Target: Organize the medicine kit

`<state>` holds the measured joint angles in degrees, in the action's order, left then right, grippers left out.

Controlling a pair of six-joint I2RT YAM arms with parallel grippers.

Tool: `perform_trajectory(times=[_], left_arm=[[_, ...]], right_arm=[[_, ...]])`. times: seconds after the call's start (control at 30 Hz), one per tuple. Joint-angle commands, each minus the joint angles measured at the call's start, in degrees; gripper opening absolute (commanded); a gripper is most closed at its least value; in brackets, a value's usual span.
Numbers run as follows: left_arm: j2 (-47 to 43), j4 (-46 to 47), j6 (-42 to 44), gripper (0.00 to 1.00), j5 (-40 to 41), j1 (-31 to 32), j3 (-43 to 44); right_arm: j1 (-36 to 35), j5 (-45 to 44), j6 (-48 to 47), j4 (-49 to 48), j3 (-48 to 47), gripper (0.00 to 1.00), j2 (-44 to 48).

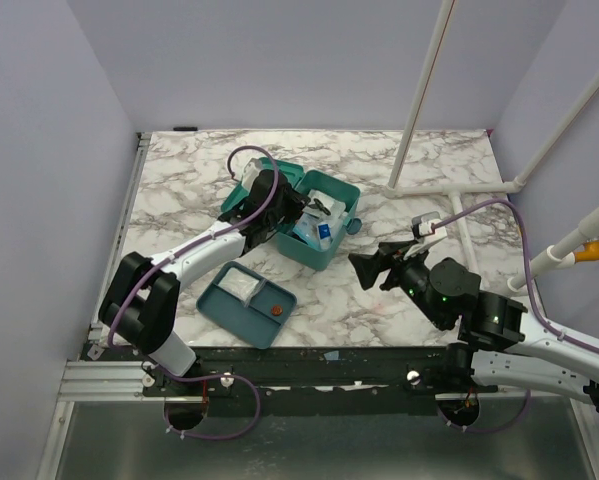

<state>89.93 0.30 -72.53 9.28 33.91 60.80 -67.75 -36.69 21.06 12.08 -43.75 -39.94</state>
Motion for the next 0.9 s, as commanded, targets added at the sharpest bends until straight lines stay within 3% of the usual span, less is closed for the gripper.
perform_trajectory(times=[0.0,0.23,0.73,0.87], left_arm=[[-0.9,0.3,0.3,0.37,-2.5,0.5,-0.9],[-3.7,0.6,1.5,0.49,-4.3,0.5,-3.0],[-23.9,-7.2,14.0,0.52,0.5,0.5,-7.6],[-28.9,-10.4,19.8,0.57,0.3,0.5,-6.8]], right_arm=[[0.3,-1.7,0.7,1.2,0.5,0.79,-0.1],[0.3,-1.5,0.8,1.7,-0.1,0.79,-0.5],[0.3,-1.2,0.2,2.5,-4.5,0.8,-6.3],[0.3,-1.0,-0.3,2.3,-5.9,0.8,-8.5]])
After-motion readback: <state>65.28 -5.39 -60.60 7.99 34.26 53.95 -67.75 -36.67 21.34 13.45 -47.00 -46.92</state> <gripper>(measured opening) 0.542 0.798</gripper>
